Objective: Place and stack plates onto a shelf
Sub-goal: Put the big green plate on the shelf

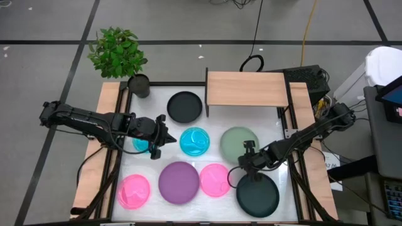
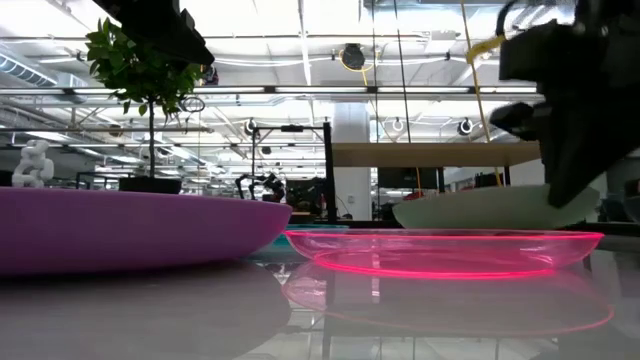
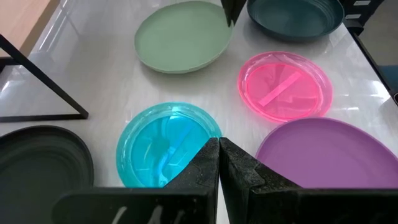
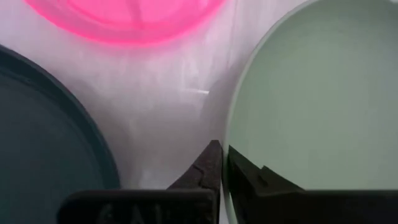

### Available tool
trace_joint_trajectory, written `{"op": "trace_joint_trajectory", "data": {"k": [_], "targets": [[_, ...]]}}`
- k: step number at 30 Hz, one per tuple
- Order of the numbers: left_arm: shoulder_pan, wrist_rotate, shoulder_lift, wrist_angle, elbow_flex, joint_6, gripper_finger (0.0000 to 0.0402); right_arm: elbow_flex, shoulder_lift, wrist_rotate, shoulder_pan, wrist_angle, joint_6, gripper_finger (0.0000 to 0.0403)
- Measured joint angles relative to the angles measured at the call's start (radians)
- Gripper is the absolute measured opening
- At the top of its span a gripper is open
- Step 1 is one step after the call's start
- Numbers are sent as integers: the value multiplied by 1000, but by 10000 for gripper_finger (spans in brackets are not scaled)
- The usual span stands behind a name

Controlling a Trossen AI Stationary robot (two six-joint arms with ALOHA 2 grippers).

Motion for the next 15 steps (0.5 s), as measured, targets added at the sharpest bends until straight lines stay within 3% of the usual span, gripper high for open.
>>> {"op": "trace_joint_trajectory", "data": {"k": [6, 15], "targets": [[0, 0, 0, 0, 0, 14, 17, 97, 0, -2, 2, -54, -29, 1], [0, 0, 0, 0, 0, 14, 17, 304, 0, 113, 41, -280, 4, 1]]}}
